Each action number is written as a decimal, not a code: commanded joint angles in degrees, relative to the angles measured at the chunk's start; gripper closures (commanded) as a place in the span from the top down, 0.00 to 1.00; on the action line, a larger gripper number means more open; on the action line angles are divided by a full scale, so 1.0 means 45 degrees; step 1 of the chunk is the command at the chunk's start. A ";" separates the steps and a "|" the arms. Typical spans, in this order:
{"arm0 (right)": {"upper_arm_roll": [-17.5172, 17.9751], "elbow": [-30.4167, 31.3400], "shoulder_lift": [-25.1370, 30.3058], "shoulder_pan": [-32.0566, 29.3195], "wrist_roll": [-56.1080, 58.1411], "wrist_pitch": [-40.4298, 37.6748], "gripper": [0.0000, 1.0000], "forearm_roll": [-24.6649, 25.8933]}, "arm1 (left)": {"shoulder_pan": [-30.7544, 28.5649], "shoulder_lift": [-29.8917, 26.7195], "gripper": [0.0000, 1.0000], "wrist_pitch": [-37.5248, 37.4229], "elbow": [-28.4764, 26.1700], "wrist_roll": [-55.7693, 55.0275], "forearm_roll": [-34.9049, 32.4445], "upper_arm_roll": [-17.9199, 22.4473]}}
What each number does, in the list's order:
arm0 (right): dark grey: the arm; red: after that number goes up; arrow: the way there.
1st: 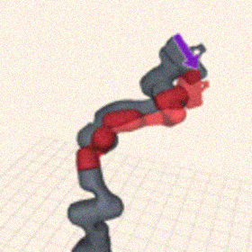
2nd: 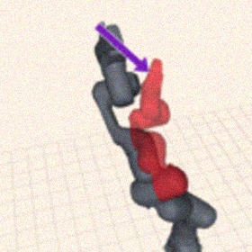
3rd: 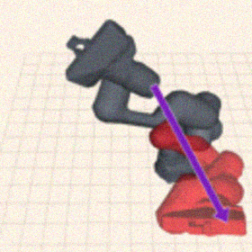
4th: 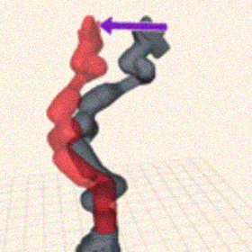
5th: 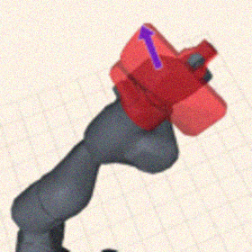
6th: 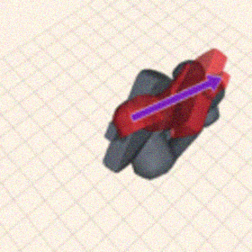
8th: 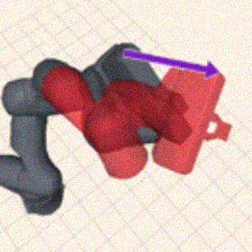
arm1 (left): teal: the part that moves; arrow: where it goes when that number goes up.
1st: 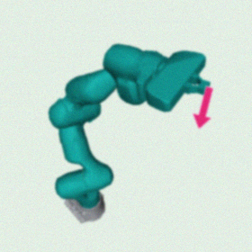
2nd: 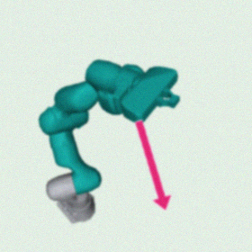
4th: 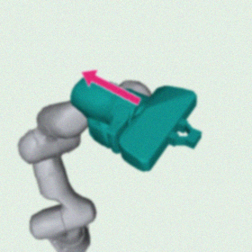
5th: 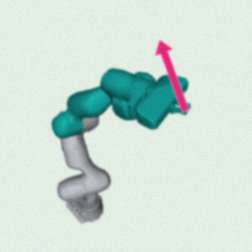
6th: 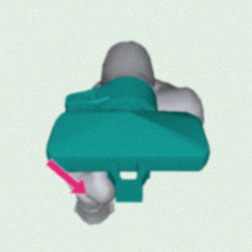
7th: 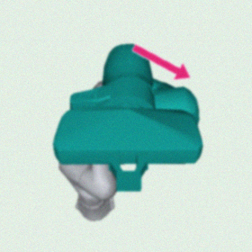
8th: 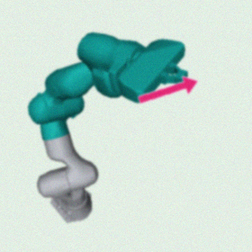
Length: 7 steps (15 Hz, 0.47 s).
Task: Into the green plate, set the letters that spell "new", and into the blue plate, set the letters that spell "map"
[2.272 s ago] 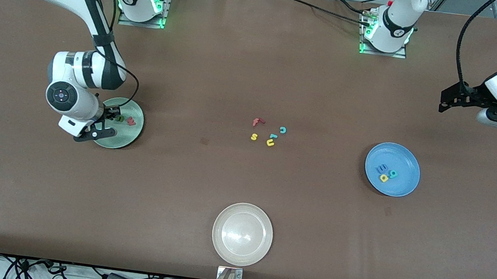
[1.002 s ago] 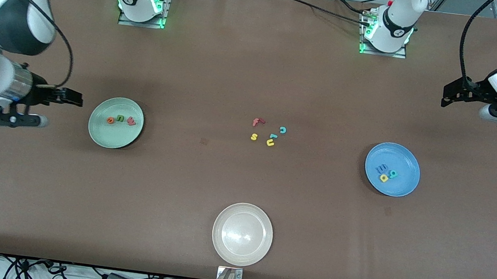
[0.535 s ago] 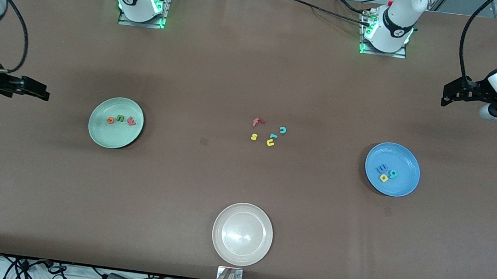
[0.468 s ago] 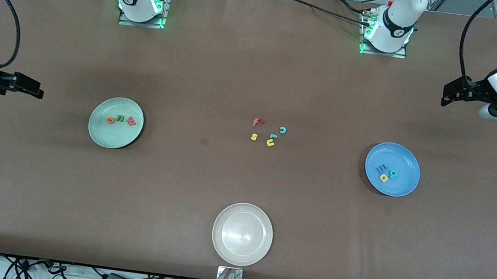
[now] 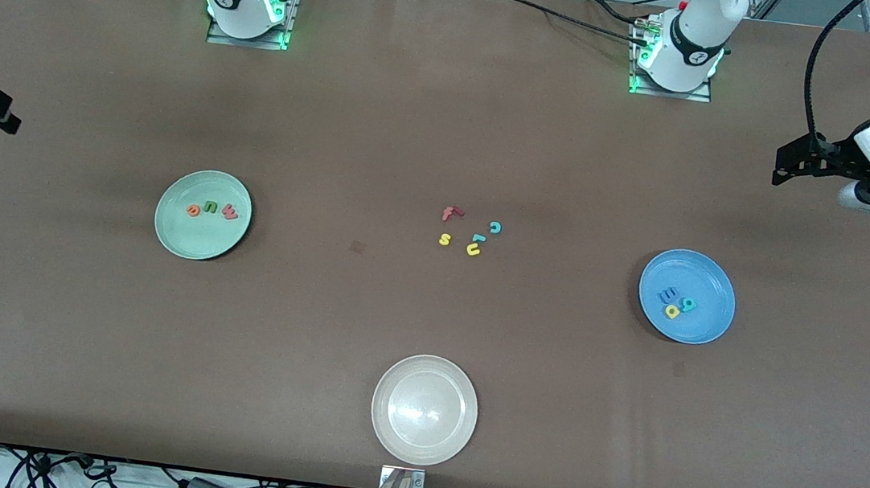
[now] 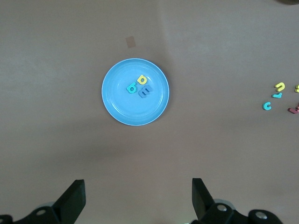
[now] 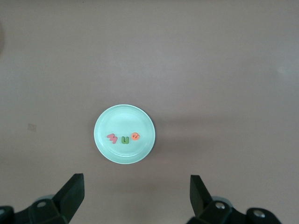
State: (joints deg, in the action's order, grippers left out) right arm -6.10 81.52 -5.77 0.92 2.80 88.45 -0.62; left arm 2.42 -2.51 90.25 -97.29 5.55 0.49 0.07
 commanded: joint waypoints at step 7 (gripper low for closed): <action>0.0535 0.3505 0.2532 -0.0477 -0.0115 0.1341 1.00 0.0334 | -0.0069 -0.0086 1.00 -0.0211 0.0311 0.0252 0.0047 -0.0054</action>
State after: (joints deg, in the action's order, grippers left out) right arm -5.02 91.10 0.57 -0.01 1.77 92.52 0.18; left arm 2.42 -2.52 90.25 -97.08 5.55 0.49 0.06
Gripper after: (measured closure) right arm 0.000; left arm 0.000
